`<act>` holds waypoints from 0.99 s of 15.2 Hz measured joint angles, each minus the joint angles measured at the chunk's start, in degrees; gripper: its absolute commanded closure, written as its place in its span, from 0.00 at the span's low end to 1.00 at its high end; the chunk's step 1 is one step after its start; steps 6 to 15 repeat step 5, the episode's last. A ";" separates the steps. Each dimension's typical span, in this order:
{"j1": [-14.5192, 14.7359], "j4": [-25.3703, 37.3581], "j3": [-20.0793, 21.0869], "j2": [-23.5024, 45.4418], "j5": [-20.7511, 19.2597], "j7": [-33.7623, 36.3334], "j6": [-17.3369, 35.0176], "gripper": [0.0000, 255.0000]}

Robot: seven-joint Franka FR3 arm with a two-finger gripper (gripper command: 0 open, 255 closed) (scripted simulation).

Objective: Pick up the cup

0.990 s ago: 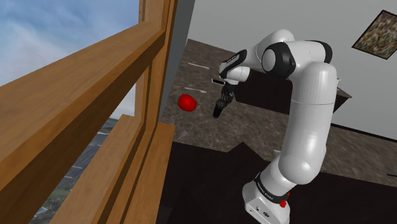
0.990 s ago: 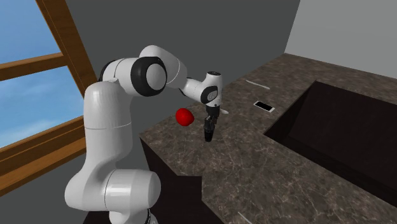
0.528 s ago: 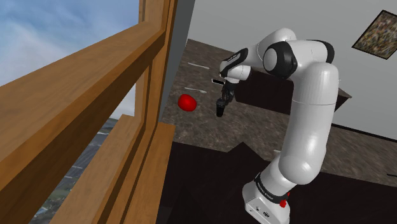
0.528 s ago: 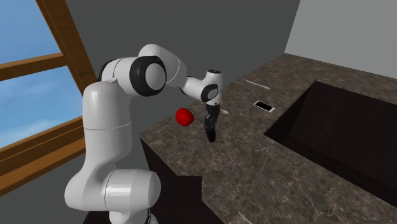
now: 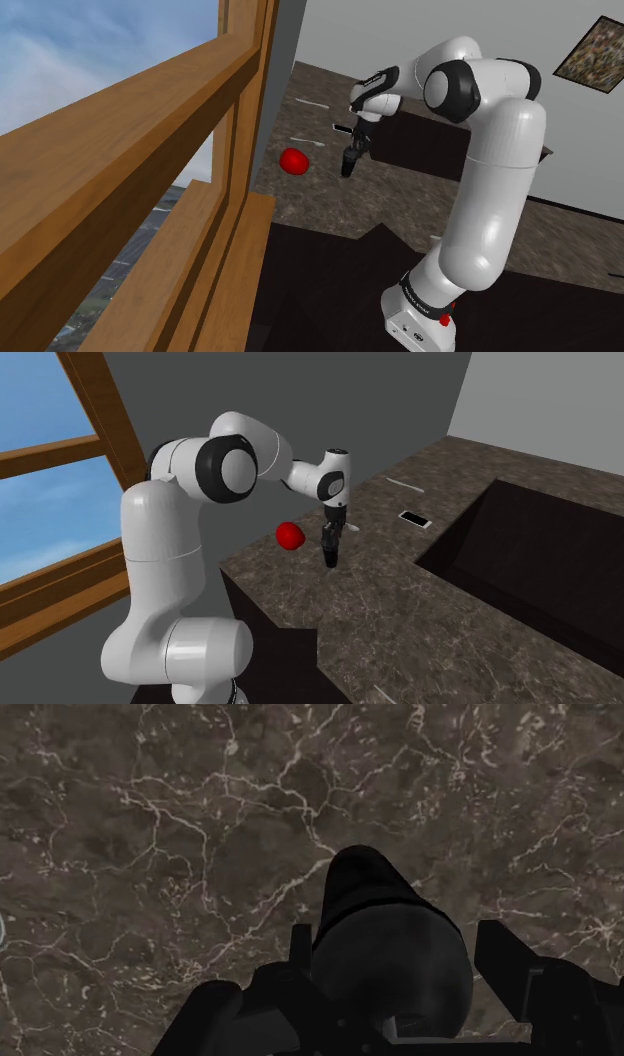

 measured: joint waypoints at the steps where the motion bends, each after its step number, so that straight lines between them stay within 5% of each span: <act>1: 0.21 -0.07 -0.24 -0.62 -0.41 0.22 -0.45 1.00; 15: 0.69 0.91 -0.81 -2.04 -1.53 0.94 -2.59 1.00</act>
